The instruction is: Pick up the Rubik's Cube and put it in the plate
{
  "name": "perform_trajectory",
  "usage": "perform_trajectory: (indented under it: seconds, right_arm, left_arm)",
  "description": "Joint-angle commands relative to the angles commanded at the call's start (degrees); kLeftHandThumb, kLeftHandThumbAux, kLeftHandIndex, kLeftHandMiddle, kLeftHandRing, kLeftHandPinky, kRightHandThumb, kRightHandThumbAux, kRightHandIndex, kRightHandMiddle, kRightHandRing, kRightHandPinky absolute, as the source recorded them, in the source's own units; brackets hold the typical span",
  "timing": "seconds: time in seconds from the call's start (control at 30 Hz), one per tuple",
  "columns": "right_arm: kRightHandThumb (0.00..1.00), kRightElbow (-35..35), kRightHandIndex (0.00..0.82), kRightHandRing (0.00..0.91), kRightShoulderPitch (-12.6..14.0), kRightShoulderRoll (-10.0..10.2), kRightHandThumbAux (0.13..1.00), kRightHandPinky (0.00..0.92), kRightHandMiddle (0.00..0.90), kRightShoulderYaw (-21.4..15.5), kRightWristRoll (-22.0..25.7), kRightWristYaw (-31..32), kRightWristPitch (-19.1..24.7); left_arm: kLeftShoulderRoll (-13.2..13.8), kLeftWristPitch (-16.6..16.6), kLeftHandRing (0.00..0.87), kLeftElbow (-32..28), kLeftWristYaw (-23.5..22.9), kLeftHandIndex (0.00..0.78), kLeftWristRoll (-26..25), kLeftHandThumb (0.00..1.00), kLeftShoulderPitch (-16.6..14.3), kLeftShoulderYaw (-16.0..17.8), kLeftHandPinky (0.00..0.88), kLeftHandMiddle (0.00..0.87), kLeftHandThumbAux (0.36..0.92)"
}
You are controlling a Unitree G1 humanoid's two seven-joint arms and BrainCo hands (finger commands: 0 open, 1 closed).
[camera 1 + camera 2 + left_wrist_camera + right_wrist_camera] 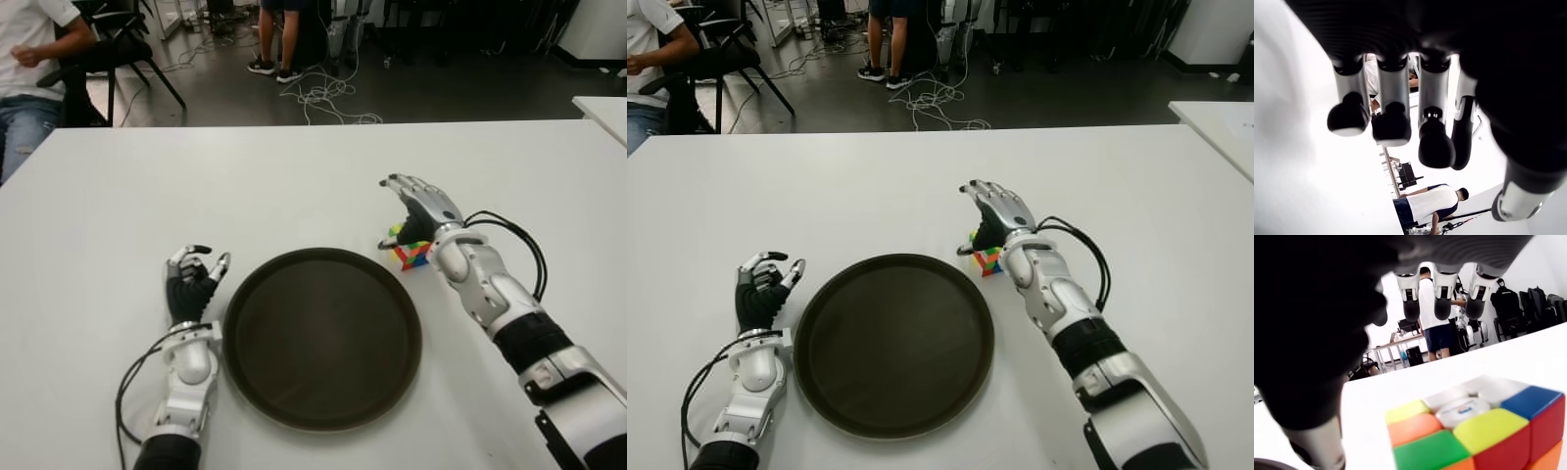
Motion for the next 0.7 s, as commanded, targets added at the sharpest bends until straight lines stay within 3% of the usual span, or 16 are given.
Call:
perform_trajectory:
  seconds: [0.3,0.7]
  right_arm:
    - [0.000,-6.92,0.000,0.000,3.19,-1.47,0.849,0.000,0.000,0.09,-1.33,1.81,2.54]
    - [0.000,-10.89,0.000,0.000,5.54,-1.12,0.845,0.000,0.000,-0.35,-0.56,3.99,5.60]
  left_arm:
    - [-0.15,0.59,0.833,-0.07,0.19,0.444,-0.21,0.717,-0.17,0.20,0.829,0.814,0.697]
    - [-0.60,2.01,0.832,-1.78,0.76,0.445,-0.03,0.717,0.24,0.36,0.834,0.811,0.697]
